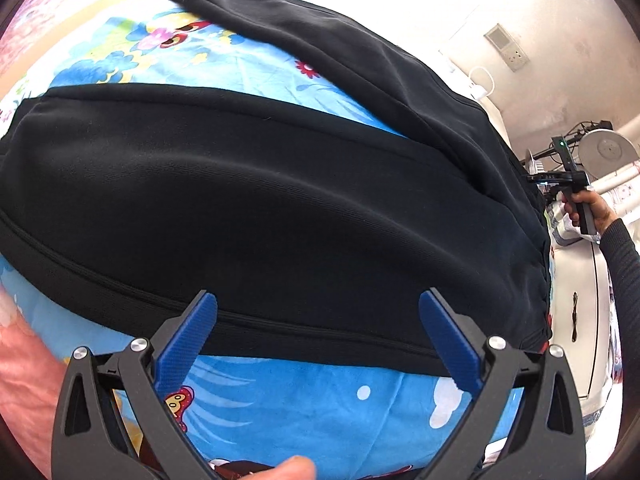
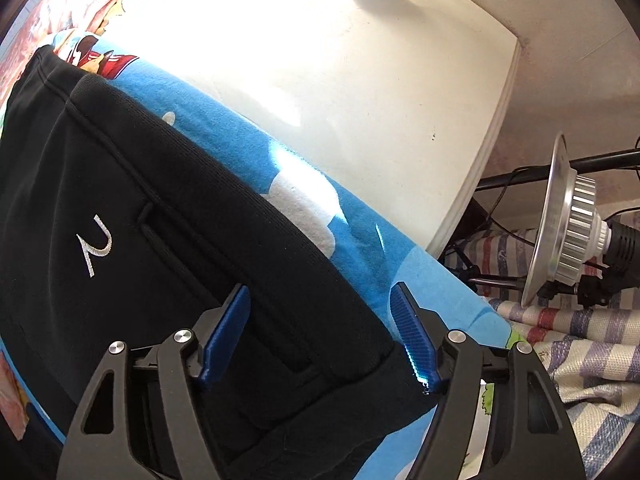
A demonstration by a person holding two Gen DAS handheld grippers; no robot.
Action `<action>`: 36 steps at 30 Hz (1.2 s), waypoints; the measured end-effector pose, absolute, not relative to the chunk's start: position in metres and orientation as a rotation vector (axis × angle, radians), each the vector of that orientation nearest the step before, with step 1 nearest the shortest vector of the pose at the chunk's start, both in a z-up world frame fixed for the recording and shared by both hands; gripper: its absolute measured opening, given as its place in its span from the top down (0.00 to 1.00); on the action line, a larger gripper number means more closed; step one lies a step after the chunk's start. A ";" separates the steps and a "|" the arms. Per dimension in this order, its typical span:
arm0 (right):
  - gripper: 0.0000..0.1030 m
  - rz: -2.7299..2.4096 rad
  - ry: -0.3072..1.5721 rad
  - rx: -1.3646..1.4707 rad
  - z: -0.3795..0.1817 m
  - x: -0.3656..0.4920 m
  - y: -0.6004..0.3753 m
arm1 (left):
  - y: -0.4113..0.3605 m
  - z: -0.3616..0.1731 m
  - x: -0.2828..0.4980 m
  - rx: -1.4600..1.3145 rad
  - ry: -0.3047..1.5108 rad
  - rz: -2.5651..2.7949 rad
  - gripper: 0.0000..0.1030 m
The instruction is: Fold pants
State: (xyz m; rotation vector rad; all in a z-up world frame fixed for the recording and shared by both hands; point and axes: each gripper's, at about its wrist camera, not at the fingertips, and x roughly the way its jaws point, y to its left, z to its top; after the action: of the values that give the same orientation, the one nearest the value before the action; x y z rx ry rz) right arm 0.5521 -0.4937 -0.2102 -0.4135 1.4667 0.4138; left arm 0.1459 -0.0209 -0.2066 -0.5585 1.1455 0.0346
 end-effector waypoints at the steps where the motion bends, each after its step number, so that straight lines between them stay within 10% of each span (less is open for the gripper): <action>1: 0.53 0.447 1.472 -0.398 -0.208 0.549 -0.493 | -0.022 -0.207 0.148 -0.568 1.147 0.036 0.02; 5: 0.90 0.453 1.400 -0.392 -0.186 0.528 -0.492 | -0.031 -0.201 0.167 -0.601 1.111 -0.021 0.02; 14: 0.92 0.531 0.879 -0.283 -0.053 0.330 -0.481 | -0.061 -0.170 0.209 -0.648 0.991 -0.199 0.05; 22: 0.93 0.594 0.983 -0.083 -0.142 0.191 -0.459 | -0.042 -0.174 0.261 -0.852 0.939 -0.311 0.36; 36: 0.93 0.578 0.971 -0.047 -0.162 0.180 -0.465 | 0.011 -0.233 0.382 -1.057 1.064 -0.070 0.57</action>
State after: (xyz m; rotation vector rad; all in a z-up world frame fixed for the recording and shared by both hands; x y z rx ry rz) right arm 0.1803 -0.4653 -0.1619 -0.0469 0.9709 0.5781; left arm 0.3817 0.0107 -0.2332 -1.0570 1.0641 -0.0701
